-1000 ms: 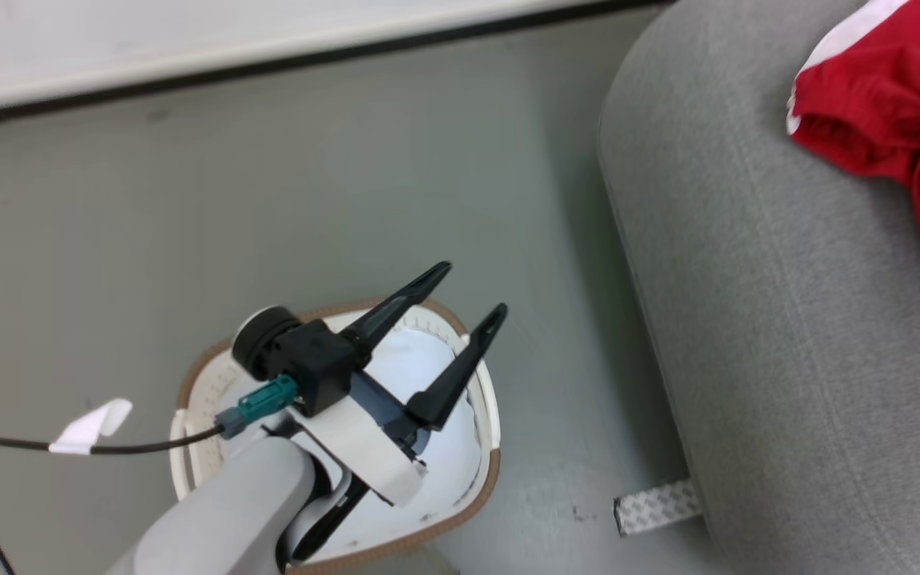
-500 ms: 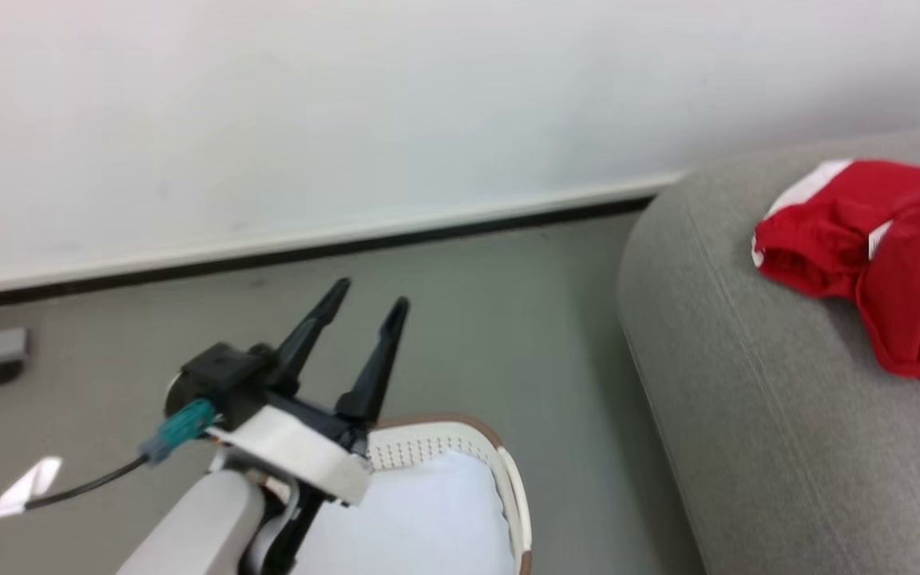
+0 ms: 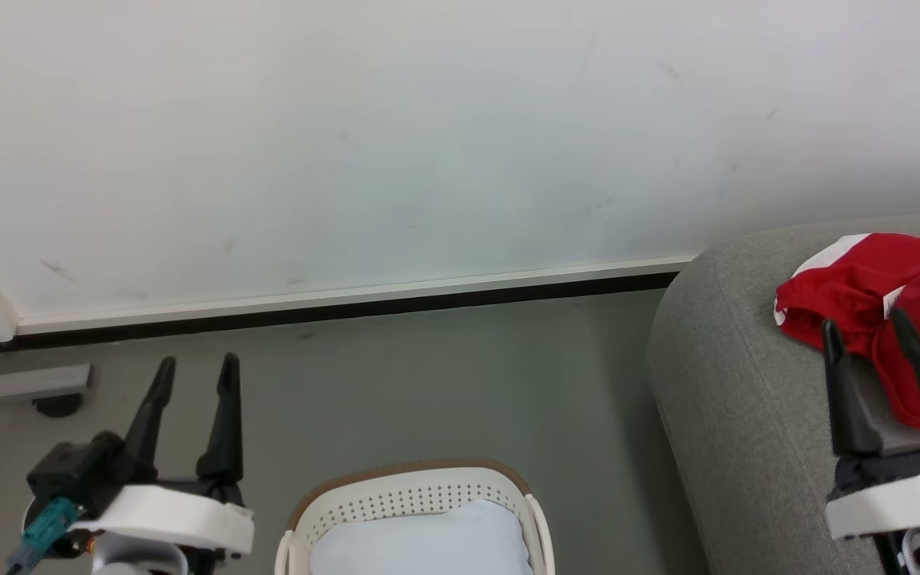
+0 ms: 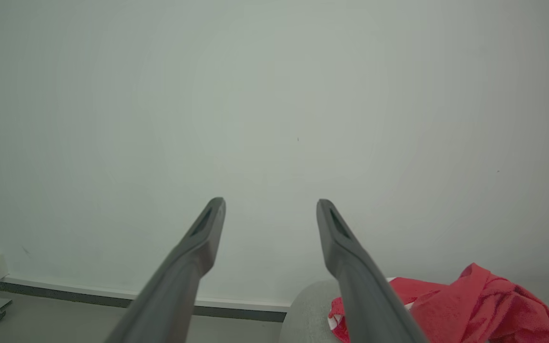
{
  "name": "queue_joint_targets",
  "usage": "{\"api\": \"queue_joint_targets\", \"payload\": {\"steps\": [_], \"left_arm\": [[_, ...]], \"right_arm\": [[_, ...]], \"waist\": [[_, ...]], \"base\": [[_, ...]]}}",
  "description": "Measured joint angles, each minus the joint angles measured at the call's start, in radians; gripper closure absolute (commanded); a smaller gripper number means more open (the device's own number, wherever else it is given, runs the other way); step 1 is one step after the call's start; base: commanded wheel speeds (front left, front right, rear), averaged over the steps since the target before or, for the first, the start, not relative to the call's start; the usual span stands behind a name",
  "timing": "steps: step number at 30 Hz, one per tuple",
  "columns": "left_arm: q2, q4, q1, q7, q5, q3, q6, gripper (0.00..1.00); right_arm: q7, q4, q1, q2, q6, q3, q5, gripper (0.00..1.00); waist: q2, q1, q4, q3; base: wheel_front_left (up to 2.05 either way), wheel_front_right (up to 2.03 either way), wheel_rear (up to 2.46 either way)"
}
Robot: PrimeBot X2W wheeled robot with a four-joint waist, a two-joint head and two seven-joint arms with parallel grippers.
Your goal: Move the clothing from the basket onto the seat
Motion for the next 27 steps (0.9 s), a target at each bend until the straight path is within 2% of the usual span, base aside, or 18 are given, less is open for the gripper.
{"api": "queue_joint_targets", "payload": {"steps": [5,8,11,17,27], "left_arm": [[-0.054,0.013,0.074,0.0,0.058,0.086,-0.045,0.0],[-0.089,0.042,0.123,0.0,0.097,0.128,-0.067,0.0],[-0.124,0.055,0.149,0.0,0.131,0.157,-0.093,0.0],[-0.164,0.08,0.161,0.0,0.175,0.19,-0.125,0.0],[-0.186,0.097,0.147,0.0,0.223,0.199,-0.138,0.0]], "right_arm": [[-0.047,-0.016,0.12,0.114,0.0,-0.004,-0.073,0.0],[-0.057,-0.001,0.152,0.147,0.0,0.006,-0.126,0.0],[-0.06,0.001,0.168,0.186,0.0,0.009,-0.128,0.0],[-0.061,-0.007,0.188,0.205,0.0,0.009,-0.144,0.0],[-0.061,-0.004,0.189,0.21,0.0,0.038,-0.122,0.0]], "waist": [[0.0,0.0001,0.001,-0.002],[0.0,0.0001,-0.009,-0.002],[0.0,0.0001,-0.015,-0.001],[0.0001,0.0002,-0.008,0.0],[0.0001,0.0002,0.007,-0.009]], "base": [[0.0,0.0,0.0],[0.0,0.0,0.0],[0.0,0.0,0.0],[0.0,0.0,0.0],[0.0,0.0,0.0]]}}
